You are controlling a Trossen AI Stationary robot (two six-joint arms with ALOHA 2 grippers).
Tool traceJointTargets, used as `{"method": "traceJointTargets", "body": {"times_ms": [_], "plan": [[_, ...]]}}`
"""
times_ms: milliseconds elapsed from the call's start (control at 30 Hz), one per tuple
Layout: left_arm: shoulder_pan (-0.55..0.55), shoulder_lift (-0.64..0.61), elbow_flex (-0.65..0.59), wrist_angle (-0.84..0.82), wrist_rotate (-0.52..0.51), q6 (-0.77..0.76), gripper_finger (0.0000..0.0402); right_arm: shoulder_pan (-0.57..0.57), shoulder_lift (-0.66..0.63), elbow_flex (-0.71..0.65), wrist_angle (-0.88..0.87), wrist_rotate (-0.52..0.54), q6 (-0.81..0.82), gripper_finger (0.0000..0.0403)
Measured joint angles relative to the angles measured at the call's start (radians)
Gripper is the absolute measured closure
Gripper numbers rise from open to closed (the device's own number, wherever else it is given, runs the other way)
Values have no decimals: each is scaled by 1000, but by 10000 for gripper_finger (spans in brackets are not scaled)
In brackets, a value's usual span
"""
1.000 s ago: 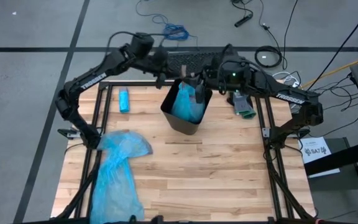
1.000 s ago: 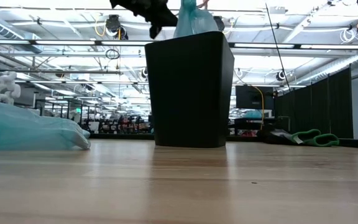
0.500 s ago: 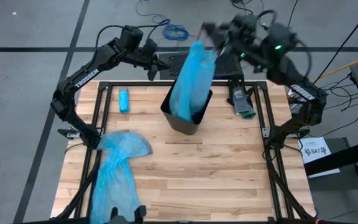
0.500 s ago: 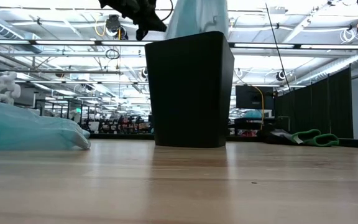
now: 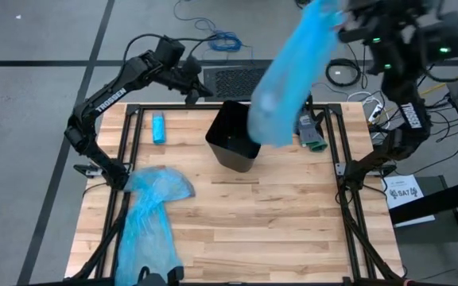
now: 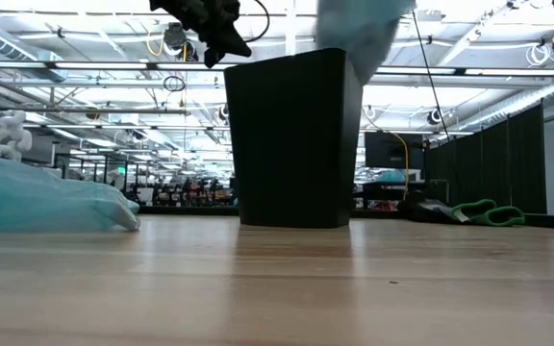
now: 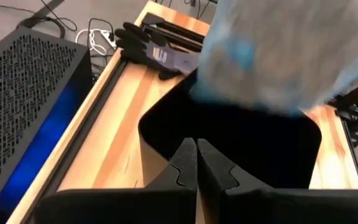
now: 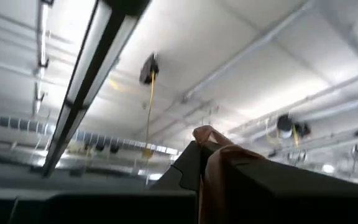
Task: Place trash/remove bag and relplace
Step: Remove the blue trash bag from the black trash bin
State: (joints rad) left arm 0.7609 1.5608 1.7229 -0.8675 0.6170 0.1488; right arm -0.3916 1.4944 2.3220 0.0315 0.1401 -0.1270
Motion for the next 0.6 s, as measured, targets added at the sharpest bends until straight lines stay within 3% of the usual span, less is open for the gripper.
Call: {"method": "traceJointTargets", "body": {"times_ms": [100,200,400,600], "plan": [[0,0,0,-25,0,23,401,0,-4,37,17,12,-45,403],[0,0,0,-49,0,40,401,0,-25,31,-66,99,-54,403],[0,0,0,-75,0,70,401,0,-31,27,-467,362,20,403],[0,0,0,-80,0,75,401,1,-4,28,-910,513,280,403]]}}
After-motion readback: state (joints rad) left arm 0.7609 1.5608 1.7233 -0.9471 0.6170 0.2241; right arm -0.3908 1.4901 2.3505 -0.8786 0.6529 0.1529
